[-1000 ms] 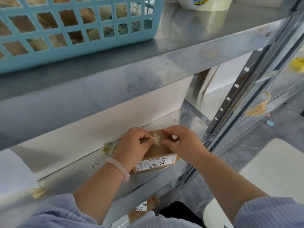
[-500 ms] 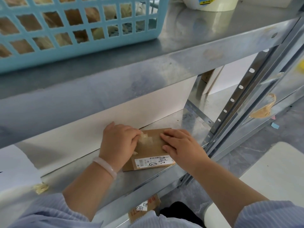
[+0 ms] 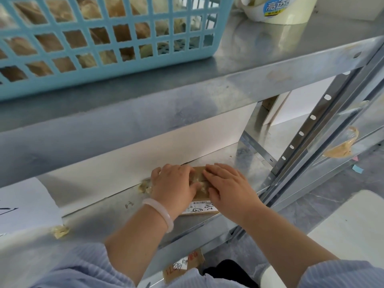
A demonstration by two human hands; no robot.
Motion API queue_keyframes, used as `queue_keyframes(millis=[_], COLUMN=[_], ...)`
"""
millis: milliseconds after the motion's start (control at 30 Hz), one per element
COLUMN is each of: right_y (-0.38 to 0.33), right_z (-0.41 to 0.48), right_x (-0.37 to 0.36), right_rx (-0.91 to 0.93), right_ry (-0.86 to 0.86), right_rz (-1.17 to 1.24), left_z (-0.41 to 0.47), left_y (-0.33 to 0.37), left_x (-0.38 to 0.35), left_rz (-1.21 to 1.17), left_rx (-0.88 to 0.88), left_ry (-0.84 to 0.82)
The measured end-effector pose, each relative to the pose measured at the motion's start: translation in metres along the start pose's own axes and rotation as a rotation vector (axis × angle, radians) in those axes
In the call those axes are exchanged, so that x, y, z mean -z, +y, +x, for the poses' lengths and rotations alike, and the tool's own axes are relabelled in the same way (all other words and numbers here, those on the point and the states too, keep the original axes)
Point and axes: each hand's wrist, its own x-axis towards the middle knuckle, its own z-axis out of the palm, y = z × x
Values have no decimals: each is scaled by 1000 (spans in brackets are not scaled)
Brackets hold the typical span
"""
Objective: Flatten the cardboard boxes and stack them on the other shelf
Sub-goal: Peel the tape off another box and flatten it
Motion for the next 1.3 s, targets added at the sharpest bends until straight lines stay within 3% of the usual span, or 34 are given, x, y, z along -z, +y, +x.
queue_keyframes(millis=[267,567,767,867,1033,1300], right_y=[7,10,6,4,1,-12], right_z=[-6,-5,-3,-2,-1,1], right_x=[-9,-9,-8,-8,-5,-2], right_rx=[35,21,13,8,8,69], right_ry=[-97,-91,-98,-91,-81,28], right_rz=[-11,-4,-29,-42,-41,-15], left_z=[1,-11,-7,-6,-6,-7], left_y=[-2,-26,-33,-37,-33,-25], left_x=[4,18,23,23,14,2], left_rz=[-53,54,14,-53,-378,-372], left_rx=[-24,-205,-377,-317,-18,39], left_ry=[34,263,112,28,-24,61])
